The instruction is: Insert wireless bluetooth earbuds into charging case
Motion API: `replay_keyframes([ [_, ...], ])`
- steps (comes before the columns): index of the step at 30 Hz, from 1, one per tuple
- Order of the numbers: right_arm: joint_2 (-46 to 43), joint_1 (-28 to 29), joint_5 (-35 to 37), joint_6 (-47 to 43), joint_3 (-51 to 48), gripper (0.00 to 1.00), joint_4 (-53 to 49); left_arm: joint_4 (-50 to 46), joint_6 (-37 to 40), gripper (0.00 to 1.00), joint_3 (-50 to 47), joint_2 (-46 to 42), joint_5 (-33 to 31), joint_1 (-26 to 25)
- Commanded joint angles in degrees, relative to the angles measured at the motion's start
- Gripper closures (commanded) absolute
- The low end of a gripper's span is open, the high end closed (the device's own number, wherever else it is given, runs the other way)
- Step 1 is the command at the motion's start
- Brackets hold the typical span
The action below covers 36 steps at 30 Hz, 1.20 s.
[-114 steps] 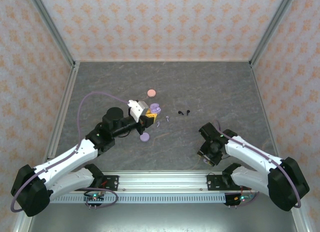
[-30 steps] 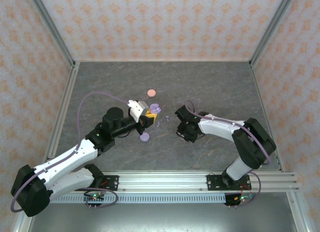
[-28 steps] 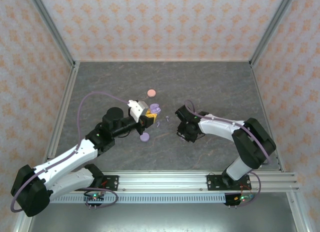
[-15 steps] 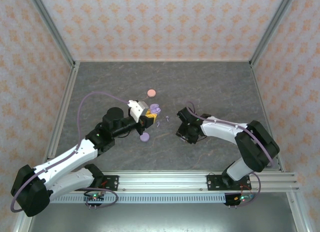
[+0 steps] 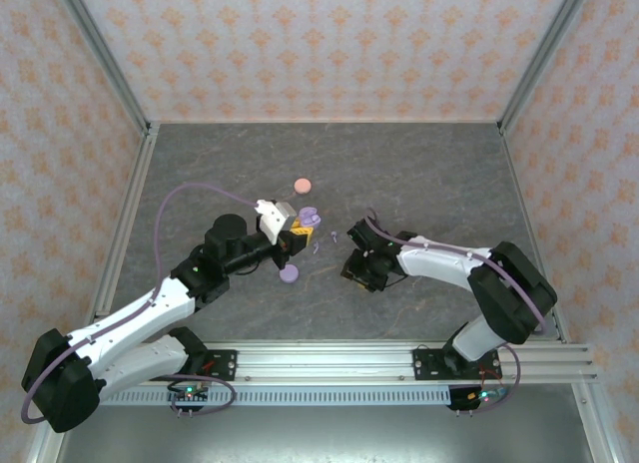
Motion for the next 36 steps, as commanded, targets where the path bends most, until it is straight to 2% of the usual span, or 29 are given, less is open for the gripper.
replay_keyframes([
  [1,-0.5,0.3,1.7,-3.8,2.6,0.59,-4.4,0.5,-0.1,1.00,1.4,-1.3,-1.0,-0.3],
  [5,-0.8,0.3,9.4,-10.6,8.0,0.60,-15.8,0.4,0.0,1.00,1.4,-1.7,-1.1,-0.3],
  [8,-0.7,0.3,12.8,-14.0,10.5,0.62,-19.5,0.3,0.0,1.00,1.3,-2.1,-1.3,-0.3],
  [14,4.8,0.3,13.8,-16.5,14.6,0.67,-21.0,0.2,0.1,1.00,1.0,-2.8,-1.3,-0.3],
  [24,11.8,0.3,15.5,-17.3,17.6,0.67,-20.8,0.2,0.2,1.00,0.6,-3.4,-1.5,-0.3],
  [36,13.8,0.3,10.9,-16.8,15.8,0.71,-18.3,0.4,0.2,1.00,0.5,-2.9,-1.8,-0.3],
])
